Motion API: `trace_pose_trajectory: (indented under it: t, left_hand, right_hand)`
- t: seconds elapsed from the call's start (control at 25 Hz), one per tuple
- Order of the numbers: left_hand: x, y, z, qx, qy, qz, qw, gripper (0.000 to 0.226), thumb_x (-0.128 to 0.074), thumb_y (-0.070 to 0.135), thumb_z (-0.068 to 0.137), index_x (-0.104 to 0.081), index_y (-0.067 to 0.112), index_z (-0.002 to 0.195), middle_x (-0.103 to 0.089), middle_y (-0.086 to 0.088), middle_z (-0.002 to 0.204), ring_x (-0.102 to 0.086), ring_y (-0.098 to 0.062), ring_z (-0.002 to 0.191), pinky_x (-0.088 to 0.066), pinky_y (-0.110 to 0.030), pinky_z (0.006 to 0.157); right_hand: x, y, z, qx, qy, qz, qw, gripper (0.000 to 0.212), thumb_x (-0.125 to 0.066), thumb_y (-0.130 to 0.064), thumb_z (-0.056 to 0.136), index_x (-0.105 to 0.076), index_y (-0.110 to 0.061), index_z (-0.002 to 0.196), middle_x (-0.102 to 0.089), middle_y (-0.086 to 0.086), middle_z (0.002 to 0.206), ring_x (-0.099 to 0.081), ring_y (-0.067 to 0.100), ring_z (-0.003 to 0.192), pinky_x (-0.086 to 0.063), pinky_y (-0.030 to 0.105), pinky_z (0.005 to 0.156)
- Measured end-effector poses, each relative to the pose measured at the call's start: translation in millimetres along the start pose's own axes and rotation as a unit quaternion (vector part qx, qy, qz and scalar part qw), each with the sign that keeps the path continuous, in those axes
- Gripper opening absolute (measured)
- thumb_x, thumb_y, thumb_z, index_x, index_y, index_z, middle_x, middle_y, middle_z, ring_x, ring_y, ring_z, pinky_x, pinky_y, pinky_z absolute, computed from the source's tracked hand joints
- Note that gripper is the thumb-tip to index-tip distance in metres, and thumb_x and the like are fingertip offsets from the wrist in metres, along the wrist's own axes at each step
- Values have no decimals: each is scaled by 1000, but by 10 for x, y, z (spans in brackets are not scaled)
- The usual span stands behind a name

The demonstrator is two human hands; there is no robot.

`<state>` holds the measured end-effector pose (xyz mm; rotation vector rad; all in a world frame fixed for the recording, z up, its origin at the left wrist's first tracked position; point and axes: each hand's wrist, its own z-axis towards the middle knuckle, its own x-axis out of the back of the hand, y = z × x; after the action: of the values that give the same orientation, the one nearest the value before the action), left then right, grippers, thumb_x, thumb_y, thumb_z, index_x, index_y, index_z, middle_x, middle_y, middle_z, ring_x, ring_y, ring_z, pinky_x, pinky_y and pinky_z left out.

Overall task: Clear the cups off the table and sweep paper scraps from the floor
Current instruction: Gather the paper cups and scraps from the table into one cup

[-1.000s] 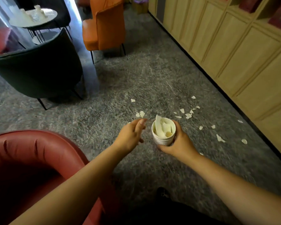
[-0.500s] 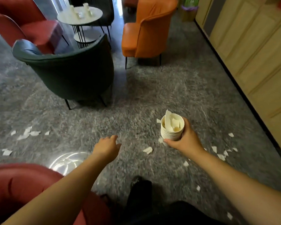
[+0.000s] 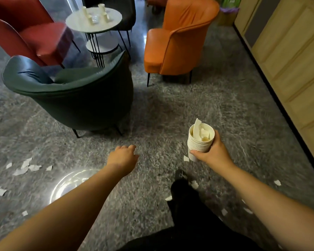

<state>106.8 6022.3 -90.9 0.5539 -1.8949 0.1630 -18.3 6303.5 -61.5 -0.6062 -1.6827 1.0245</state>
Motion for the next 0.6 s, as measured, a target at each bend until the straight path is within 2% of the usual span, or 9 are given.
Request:
trace_pose_trajectory:
  t: [0.12,0.28,0.44,0.6]
  left_hand:
    - [243,101,803,5,13,3,1000,47,-40,44,99,-41,21,140,-52,-9,135,-43,-30,125,-43,-43,97]
    - [639,295,1957,26,21,7,999,42,-41,45,99,-45,22,134,-55,-7,129,-45,-30,121,-43,-44,95]
    - [1121,494,2848,50,13,2,999,43,-39,45,99,-44,23,135,-54,-5,130,-45,-28,122,-43,-43,96]
    - [1619,580,3676,67,27,-3,997,43,-40,47,98,-46,24,134,-54,-4,130,-46,-27,122,-44,-42,96]
  right_hand:
    - [-21,-4,961,10,-7,0,1000,83,-90,-30,55,-37,-45,116,-54,-31,102,-56,3,95,-40,10,71]
    - [5,-84,2441,28,-35,-10,999,80,-89,-32,56,-38,-41,117,-56,-19,107,-57,9,97,-42,23,77]
    - [95,-337,3682,39,-60,-21,997,81,-90,-33,55,-39,-41,118,-58,-17,109,-57,11,99,-46,29,79]
    - [62,-625,4738,51,-82,-16,995,81,-89,-35,56,-36,-48,115,-53,-25,104,-55,8,97,-44,26,77]
